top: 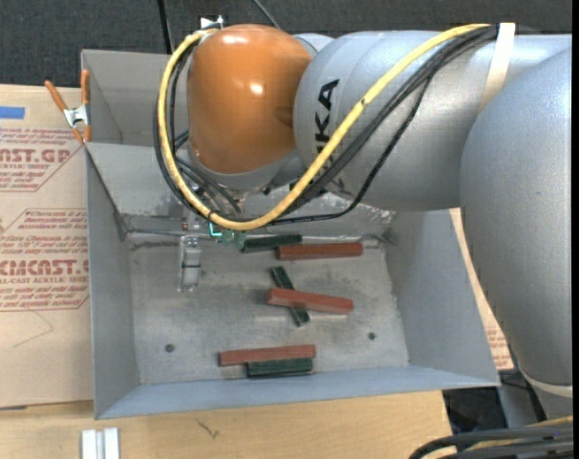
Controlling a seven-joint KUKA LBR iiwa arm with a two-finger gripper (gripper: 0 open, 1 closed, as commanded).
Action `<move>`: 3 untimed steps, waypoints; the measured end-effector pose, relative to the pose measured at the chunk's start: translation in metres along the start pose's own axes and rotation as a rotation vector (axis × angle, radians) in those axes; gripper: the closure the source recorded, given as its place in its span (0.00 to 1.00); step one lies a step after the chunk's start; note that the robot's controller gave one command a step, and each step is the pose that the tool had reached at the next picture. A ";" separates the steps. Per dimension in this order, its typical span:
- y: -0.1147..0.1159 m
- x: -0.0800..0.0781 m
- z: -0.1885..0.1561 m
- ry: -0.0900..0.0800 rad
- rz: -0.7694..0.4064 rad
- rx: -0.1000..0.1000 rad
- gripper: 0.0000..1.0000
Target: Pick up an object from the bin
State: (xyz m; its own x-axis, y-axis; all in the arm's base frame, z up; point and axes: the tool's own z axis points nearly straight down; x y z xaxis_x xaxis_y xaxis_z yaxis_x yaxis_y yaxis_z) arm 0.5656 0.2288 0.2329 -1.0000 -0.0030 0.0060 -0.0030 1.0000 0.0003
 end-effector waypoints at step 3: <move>-0.028 0.000 0.041 -0.003 -0.095 0.005 0.00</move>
Offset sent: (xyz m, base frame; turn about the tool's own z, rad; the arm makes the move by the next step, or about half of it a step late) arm 0.0094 -0.0728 -0.0746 0.0502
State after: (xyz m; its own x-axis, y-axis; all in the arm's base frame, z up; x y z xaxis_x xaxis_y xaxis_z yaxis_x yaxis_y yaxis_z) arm 0.5649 0.2012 0.1917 -0.9952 -0.0980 0.0027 -0.0981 0.9952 -0.0041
